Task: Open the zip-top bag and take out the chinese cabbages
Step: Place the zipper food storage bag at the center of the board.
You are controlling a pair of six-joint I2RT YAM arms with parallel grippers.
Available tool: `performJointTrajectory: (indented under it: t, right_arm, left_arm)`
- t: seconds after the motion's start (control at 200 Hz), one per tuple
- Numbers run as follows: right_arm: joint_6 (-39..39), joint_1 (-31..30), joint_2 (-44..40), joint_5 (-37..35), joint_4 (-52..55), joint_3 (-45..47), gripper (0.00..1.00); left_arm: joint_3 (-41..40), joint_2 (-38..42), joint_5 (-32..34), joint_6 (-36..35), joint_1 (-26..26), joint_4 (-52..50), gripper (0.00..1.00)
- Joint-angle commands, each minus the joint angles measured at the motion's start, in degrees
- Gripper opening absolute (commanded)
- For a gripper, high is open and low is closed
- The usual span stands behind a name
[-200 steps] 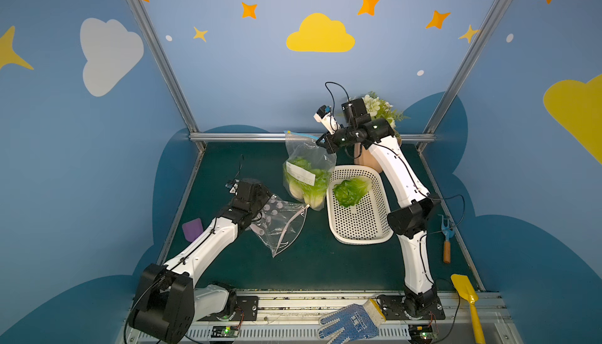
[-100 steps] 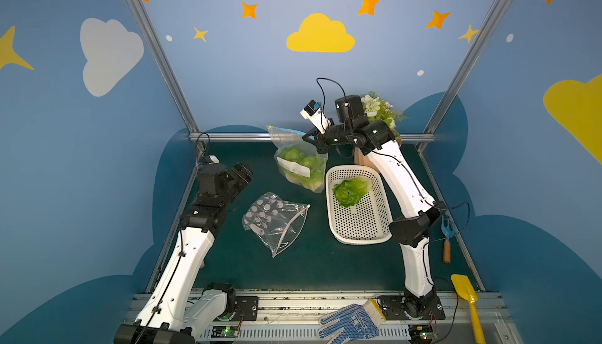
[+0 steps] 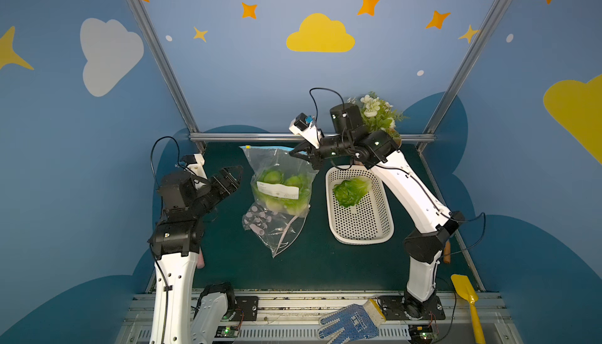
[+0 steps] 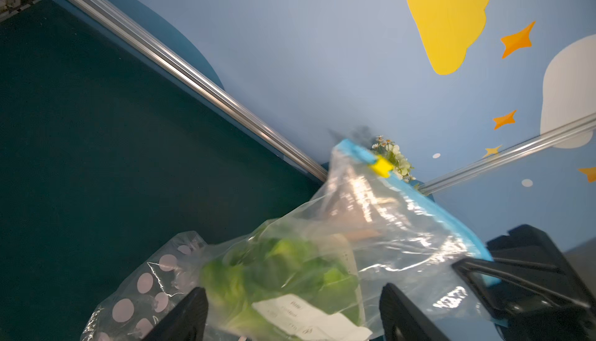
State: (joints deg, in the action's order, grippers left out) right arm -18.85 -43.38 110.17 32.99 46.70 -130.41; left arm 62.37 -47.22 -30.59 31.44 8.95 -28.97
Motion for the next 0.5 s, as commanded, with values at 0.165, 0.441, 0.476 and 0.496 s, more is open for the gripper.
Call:
performJointTrajectory:
  t: [0.165, 0.441, 0.476, 0.496]
  right_arm:
    - [0.9, -2.0, -2.4, 5.1, -4.1, 11.8, 0.00]
    - [-2.2, -2.1, -7.0, 11.1, -5.7, 21.7, 0.00]
    - [-3.1, -2.2, -7.7, 12.2, -5.6, 22.9, 0.00]
    - [-3.5, -2.2, -8.1, 12.8, -5.5, 23.5, 0.00]
  left_arm:
    - [-1.5, 4.9, 0.3, -6.3, 0.6, -5.2, 0.84]
    - [-3.3, 4.9, -2.8, -12.3, 0.6, -3.4, 0.85]
    - [-3.9, 4.9, -3.6, -12.9, 0.6, -2.5, 0.84]
    - [-4.2, 4.9, -4.0, -13.3, 0.7, -2.0, 0.84]
